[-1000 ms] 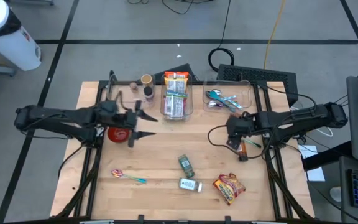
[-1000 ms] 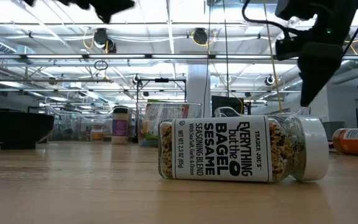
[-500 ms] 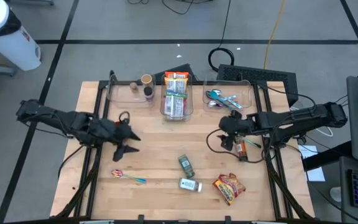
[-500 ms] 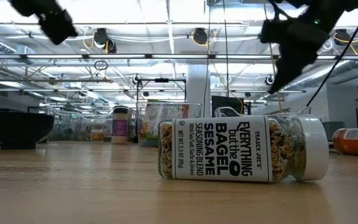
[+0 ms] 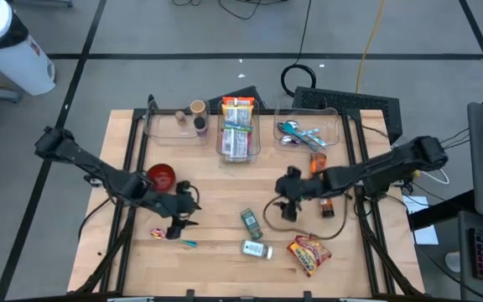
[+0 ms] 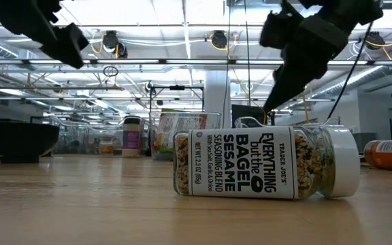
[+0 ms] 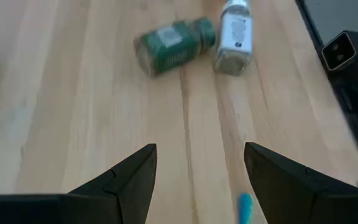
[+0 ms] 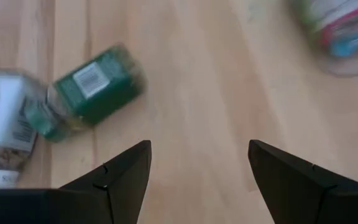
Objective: Pick & Place Food Item
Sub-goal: Put the green seasoning bottle into the left transparent bin
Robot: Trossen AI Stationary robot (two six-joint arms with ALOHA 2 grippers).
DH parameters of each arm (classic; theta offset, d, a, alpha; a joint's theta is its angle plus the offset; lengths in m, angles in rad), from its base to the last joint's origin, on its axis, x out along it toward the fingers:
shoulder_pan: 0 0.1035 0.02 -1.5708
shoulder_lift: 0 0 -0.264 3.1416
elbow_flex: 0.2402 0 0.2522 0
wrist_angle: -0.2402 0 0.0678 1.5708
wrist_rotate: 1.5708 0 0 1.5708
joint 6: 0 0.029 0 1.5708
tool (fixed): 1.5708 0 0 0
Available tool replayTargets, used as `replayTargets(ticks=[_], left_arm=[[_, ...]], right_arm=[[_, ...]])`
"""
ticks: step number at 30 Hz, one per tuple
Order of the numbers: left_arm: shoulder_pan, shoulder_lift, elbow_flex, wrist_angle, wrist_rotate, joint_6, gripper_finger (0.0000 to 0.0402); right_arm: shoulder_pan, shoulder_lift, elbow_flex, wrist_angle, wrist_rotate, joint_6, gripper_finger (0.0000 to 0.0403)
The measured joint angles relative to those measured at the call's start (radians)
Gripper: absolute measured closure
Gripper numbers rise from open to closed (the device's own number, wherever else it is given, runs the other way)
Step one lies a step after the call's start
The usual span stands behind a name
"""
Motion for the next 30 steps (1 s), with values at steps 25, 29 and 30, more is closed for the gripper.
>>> replayTargets(ticks=[25, 29, 30], left_arm=[[0.118, 0.267, 0.000, 0.322, 0.083, 0.622, 0.0151], [0.137, 0.281, 0.000, 0.350, 0.086, 0.665, 0.0151], [0.142, 0.280, 0.000, 0.355, 0.086, 0.678, 0.0151]], right_arm=[[0.156, 0.358, 0.275, 0.187, 0.157, 0.398, 0.0140], [0.178, 0.406, 0.277, 0.223, 0.217, 0.495, 0.0140], [0.183, 0.418, 0.275, 0.225, 0.232, 0.513, 0.0140]])
